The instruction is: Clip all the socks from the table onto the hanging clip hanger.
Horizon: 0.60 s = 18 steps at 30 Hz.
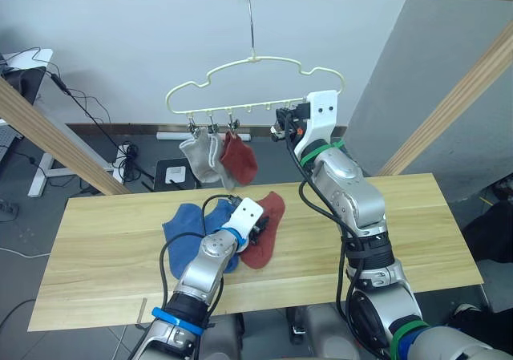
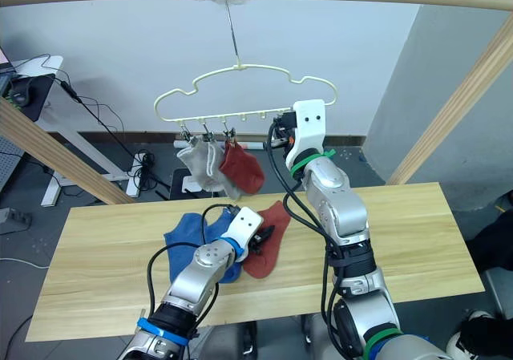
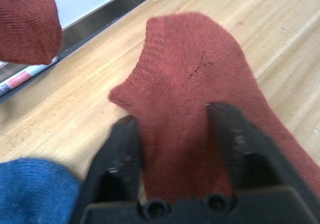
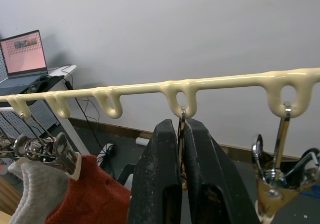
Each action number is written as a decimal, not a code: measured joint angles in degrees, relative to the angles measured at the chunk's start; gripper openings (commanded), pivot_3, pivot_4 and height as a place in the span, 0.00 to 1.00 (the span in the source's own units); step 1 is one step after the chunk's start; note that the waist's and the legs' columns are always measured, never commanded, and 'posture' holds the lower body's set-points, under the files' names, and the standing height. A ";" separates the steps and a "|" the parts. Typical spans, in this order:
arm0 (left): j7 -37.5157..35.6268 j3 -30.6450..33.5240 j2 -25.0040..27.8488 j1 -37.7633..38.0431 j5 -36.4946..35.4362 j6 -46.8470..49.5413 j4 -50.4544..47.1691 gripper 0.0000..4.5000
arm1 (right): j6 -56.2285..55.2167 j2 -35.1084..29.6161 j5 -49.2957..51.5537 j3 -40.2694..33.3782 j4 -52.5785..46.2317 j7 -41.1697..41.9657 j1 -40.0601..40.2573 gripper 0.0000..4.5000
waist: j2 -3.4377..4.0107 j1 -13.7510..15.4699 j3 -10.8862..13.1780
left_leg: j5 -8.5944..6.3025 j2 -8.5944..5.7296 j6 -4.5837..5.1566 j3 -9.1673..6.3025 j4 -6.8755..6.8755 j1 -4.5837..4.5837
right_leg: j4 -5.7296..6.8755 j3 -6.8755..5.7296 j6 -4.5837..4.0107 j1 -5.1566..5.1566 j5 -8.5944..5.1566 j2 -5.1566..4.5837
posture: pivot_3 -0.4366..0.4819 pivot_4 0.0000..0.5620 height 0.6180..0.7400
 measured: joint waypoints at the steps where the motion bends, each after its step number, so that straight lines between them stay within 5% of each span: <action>1: -0.41 0.00 0.01 0.35 -0.05 -0.38 -0.09 0.19 | 0.00 0.01 0.00 -0.01 0.00 -0.06 0.00 0.00 | 0.00 0.00 0.00 | 0.00 0.00 0.00 0.00 0.00 0.00 | 0.00 0.00 0.00 0.00 0.00 0.00 | 0.26 0.50 1.00; 4: -1.29 0.02 -0.04 1.10 -0.22 -1.38 -0.38 0.01 | 0.00 0.04 0.00 -0.01 0.00 -0.19 0.00 0.00 | 0.00 0.00 0.00 | 0.00 0.00 0.00 0.00 0.00 0.00 | 0.00 0.00 0.00 0.00 0.00 0.00 | 0.26 0.50 1.00; 18: -5.43 3.07 -1.48 1.48 -4.92 -16.55 -8.54 0.01 | 0.04 0.11 0.47 -0.13 -0.18 -0.13 0.00 0.00 | 0.00 0.00 0.00 | 0.00 0.00 0.00 0.01 -0.03 -0.02 | -0.04 0.00 0.00 0.00 0.00 0.00 | 0.26 0.50 1.00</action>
